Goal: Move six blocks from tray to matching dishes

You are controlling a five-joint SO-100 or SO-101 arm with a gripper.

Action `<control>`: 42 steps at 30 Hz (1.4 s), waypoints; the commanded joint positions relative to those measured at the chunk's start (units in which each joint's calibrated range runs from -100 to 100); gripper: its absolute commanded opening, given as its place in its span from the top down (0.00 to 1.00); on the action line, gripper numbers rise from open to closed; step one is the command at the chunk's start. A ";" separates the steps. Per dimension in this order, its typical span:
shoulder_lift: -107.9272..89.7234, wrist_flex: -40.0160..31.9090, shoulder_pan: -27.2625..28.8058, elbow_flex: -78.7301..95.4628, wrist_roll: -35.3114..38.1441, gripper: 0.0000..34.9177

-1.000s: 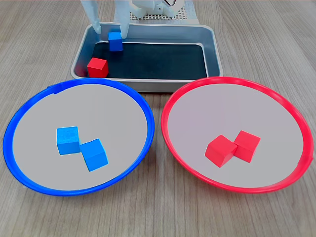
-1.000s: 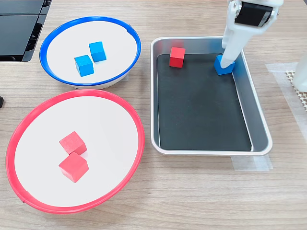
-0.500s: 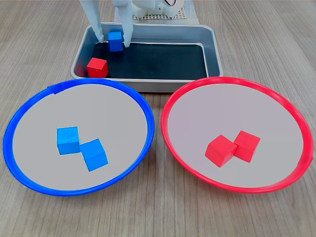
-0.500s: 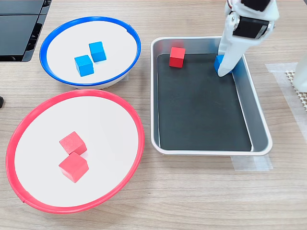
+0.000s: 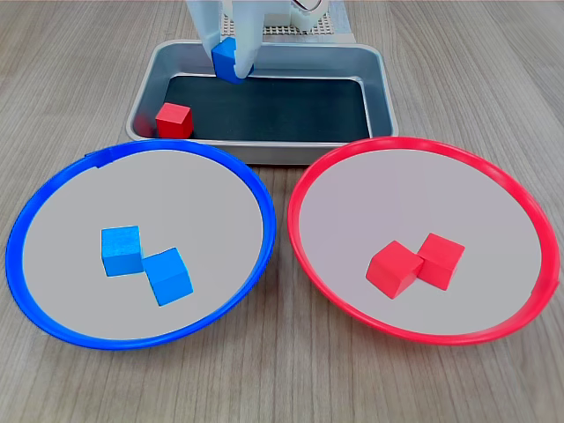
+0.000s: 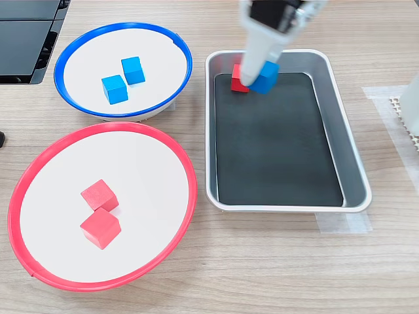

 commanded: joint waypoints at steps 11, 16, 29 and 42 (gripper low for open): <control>32.36 -8.99 0.01 -45.02 -22.08 0.56; 24.77 -12.12 0.85 -34.82 -20.71 0.72; -0.05 0.09 7.72 -3.87 -21.64 0.97; 5.75 -4.78 11.49 1.32 -23.83 0.58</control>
